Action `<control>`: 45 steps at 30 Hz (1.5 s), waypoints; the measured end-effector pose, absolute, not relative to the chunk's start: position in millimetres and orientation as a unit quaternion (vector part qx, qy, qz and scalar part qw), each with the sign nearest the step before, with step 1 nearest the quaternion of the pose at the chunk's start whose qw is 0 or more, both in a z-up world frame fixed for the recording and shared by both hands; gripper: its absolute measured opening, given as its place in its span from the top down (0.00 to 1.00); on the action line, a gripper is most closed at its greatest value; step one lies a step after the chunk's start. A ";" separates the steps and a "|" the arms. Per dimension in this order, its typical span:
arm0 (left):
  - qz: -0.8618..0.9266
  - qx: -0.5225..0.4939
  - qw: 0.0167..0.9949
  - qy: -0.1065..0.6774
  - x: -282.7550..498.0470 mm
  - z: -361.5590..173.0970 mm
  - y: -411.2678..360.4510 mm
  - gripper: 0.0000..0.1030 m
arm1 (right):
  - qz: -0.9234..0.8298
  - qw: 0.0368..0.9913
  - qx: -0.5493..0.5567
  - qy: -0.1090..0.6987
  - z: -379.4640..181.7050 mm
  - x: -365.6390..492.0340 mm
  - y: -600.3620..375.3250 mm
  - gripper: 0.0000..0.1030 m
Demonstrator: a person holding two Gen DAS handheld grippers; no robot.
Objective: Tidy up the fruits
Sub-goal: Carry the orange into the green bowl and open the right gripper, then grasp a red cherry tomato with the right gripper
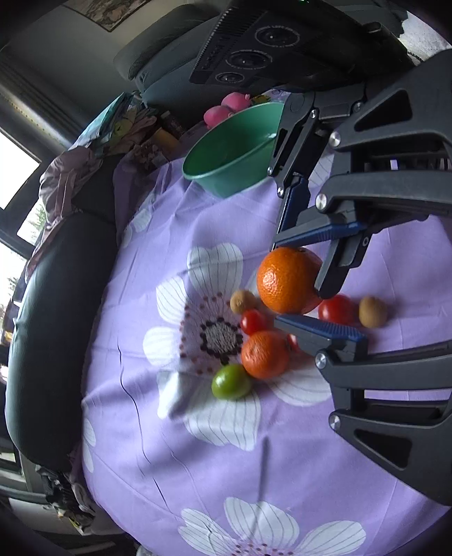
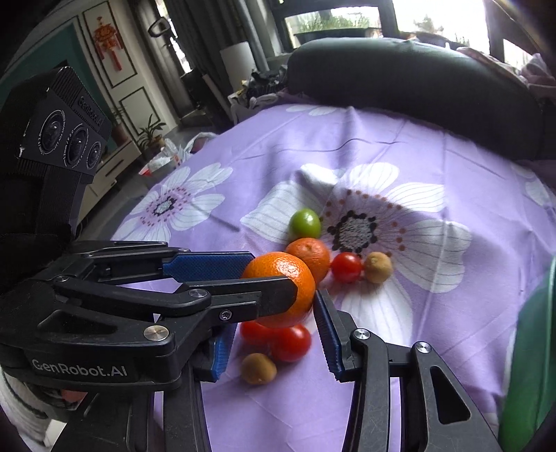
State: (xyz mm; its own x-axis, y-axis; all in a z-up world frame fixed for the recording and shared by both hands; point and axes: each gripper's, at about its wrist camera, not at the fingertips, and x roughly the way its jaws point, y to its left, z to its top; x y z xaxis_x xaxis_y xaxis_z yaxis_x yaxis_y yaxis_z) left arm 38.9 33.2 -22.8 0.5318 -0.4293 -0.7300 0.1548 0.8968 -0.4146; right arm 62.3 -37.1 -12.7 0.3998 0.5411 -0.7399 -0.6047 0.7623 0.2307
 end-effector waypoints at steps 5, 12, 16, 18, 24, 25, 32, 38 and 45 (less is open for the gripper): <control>-0.233 -0.119 0.860 0.437 60.2 -4.3 -32.2 0.60 | 0.295 0.867 -0.025 0.401 10.5 58.4 -88.2 0.55; -0.309 -0.105 0.838 0.438 90.8 -4.4 -112.5 0.60 | 0.192 0.902 0.011 0.387 27.3 59.5 -180.7 0.55; -0.323 -0.099 0.826 0.451 100.4 -12.0 -141.9 0.60 | 0.171 0.902 0.029 0.396 20.4 63.2 -203.0 0.55; -0.321 -0.103 0.821 0.461 104.2 -17.2 -148.5 0.54 | 0.163 0.894 0.055 0.413 10.0 67.5 -216.5 0.55; -0.314 -0.111 0.821 0.464 102.6 -15.4 -147.9 0.35 | 0.158 0.891 0.077 0.419 3.4 67.6 -220.6 0.55; -0.311 -0.112 0.824 0.461 101.4 -12.6 -143.4 0.33 | 0.156 0.892 0.076 0.417 4.5 64.2 -222.0 0.55; -0.247 -0.137 0.864 0.417 84.7 12.2 -76.3 0.12 | 0.134 0.911 0.051 0.386 22.9 50.3 -224.3 0.55; -0.158 -0.204 0.887 0.383 62.4 16.9 -2.5 0.04 | 0.195 0.897 0.046 0.394 22.8 38.5 -194.2 0.54; -0.111 -0.191 0.910 0.350 25.0 23.6 52.1 0.02 | 0.254 0.873 0.018 0.415 11.4 32.3 -149.9 0.54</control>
State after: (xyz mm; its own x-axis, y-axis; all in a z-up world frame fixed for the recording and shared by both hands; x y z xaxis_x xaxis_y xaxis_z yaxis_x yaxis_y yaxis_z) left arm 25.0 52.1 23.6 0.7300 -0.3365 -0.5949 0.0687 0.9021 -0.4260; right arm 32.3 -149.9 11.4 0.5258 0.4585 -0.7165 -0.4286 0.8703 0.2425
